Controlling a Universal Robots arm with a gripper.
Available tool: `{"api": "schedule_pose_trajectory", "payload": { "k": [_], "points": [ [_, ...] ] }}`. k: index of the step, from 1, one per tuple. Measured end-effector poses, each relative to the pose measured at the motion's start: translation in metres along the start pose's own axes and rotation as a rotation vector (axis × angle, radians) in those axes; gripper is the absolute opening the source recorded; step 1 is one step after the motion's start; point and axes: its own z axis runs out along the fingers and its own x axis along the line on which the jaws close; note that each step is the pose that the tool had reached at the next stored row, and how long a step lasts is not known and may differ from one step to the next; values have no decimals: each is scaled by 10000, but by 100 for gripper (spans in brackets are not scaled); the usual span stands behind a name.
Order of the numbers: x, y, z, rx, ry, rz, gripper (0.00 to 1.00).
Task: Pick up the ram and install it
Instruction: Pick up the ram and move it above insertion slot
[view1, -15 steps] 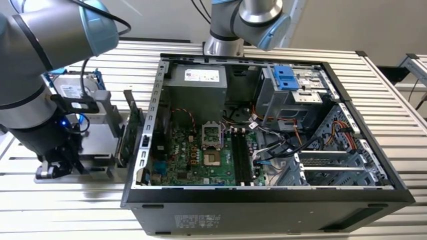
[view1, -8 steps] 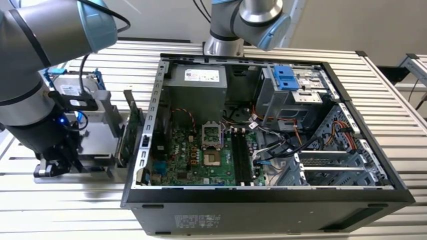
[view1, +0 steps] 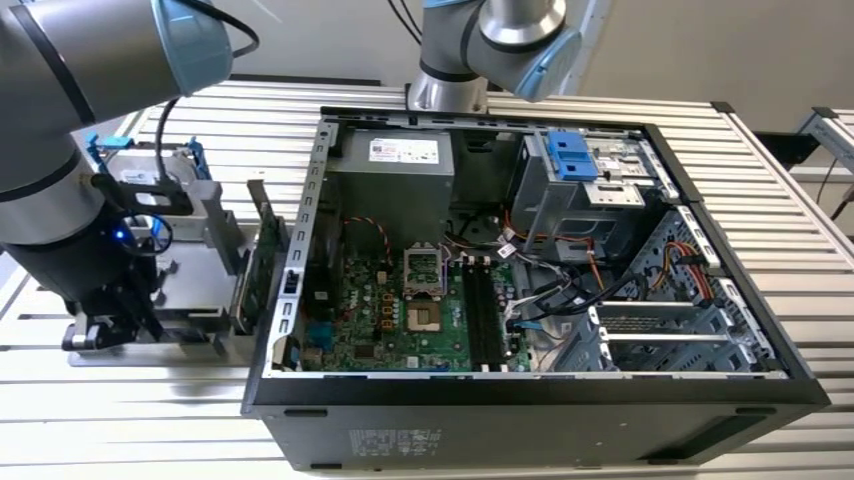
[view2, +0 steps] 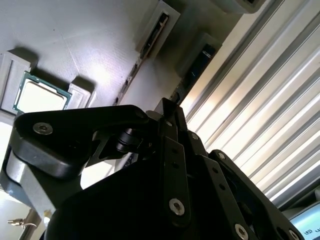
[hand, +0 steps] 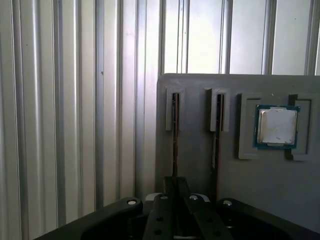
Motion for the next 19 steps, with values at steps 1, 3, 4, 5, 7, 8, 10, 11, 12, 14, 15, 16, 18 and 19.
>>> {"api": "schedule_pose_trajectory", "payload": {
  "k": [1, 3, 4, 5, 7, 8, 10, 11, 12, 14, 15, 16, 18, 19],
  "points": [
    [1, 0, -10, 0, 0, 0, 0],
    [1, -1, -32, 0, 1, 0, 0],
    [2, -1, -44, -1, 1, 0, 0],
    [2, -1, -56, -1, 1, 0, 0],
    [3, -2, -82, 0, 1, 0, 0],
    [4, -2, -94, 0, 1, 1, 0],
    [5, -2, -116, -1, 1, 1, 0],
    [5, -3, -127, 0, 1, 1, 0],
    [6, -3, -137, 0, 0, 1, 0],
    [7, -3, -155, -1, 1, 2, 0],
    [7, -4, -159, 0, 0, 2, 0],
    [7, -4, -163, 1, 0, 2, 0],
    [8, -4, -174, 0, 0, 2, 0],
    [8, -4, -181, -1, 1, 2, 0]
  ]
}}
